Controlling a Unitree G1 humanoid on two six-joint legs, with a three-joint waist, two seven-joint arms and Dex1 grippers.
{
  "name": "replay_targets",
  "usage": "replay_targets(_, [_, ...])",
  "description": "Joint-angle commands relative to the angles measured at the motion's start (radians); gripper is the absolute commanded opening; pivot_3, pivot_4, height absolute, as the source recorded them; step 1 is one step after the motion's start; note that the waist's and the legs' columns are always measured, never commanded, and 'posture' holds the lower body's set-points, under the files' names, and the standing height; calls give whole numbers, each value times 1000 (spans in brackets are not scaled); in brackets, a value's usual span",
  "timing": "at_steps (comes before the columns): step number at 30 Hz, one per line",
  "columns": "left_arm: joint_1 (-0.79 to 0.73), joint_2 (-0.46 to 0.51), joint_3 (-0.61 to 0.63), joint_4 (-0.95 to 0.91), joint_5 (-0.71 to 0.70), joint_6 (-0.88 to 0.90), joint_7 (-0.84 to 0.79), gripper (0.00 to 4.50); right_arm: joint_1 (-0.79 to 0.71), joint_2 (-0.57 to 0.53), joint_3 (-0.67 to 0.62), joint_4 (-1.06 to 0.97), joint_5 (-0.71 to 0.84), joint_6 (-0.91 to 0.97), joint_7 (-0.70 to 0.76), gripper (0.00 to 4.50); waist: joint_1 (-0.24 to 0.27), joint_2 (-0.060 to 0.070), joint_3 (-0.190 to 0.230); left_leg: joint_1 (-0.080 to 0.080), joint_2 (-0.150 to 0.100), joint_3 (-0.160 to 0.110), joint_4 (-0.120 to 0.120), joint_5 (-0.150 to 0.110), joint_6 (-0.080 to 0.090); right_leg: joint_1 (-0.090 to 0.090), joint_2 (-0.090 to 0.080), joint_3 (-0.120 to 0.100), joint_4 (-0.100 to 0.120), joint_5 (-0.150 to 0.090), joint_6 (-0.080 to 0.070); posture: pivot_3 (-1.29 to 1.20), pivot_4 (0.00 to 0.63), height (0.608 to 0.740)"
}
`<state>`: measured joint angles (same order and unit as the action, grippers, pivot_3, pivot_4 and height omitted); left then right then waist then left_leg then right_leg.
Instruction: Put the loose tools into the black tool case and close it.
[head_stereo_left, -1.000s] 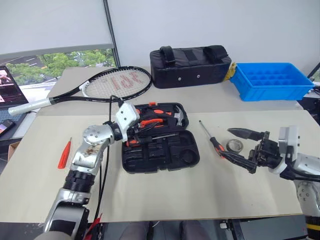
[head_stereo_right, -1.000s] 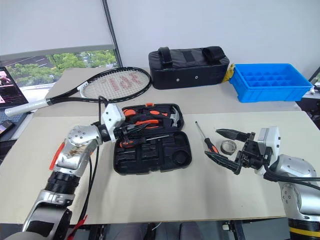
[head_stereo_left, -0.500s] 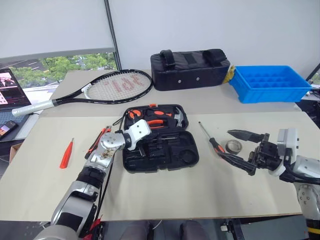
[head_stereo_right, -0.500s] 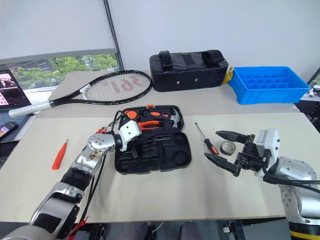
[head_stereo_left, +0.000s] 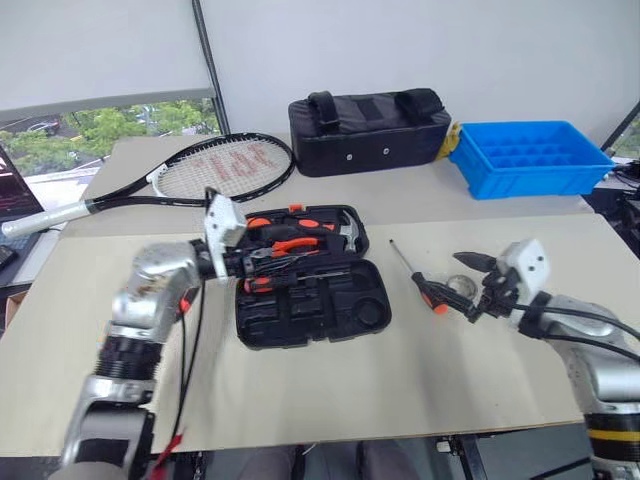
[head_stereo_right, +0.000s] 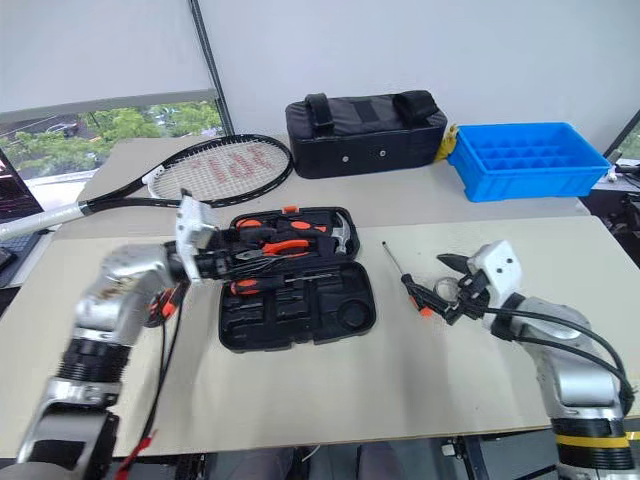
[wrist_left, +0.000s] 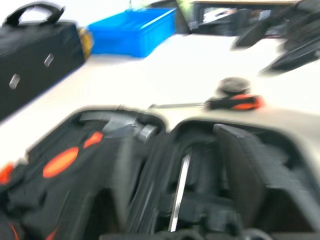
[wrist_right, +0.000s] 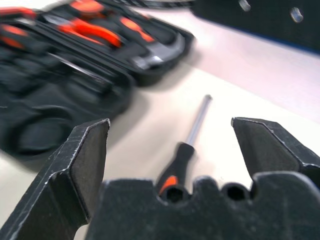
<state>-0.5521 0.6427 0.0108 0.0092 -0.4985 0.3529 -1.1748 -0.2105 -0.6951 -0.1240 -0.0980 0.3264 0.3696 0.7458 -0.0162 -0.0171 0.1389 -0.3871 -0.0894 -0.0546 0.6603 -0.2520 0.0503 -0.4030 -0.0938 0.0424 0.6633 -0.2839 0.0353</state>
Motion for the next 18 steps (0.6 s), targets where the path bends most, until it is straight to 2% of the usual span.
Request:
replay_targets(1, [22, 135, 42, -140, -97, 130, -106, 4481, -95, -20, 59, 33, -50, 139, -36, 4500, -1, 0, 0, 0, 0, 0, 0, 0, 0, 0, 0, 0, 0, 0, 0, 0, 150, 740])
replay_targets(5, [81, 284, 62, -244, -126, 186, -183, 4481, -204, -31, 137, 89, -67, 254, 0, 4500, 0, 1, 0, 0, 0, 0, 0, 0, 0, 0, 1, 0, 0, 0, 0, 0, 150, 740])
replay_targets(8, [102, 320, 74, -286, -126, 198, -171, 4481, -283, -11, 175, 147, -92, 317, -15, 4500, 1, 1, 0, 0, 0, 0, -1, 0, 0, 0, 1, 0, -1, 0, 0, 0, 150, 740])
replay_targets(12, [145, 340, 97, -367, -158, 235, -154, 4500, -399, 18, 253, 267, -138, 440, -23, 3528, 2, 1, 0, 0, 0, 0, -1, 0, 0, 0, 0, 0, -1, 0, -1, 0, 150, 740])
replay_targets(18, [188, 344, 133, -418, -196, 262, -124, 4500, -463, 26, 311, 334, -164, 498, 3, 1502, 2, 1, 0, 0, 0, 0, -1, -1, 1, -1, 0, -1, -1, 0, -1, 0, 150, 740])
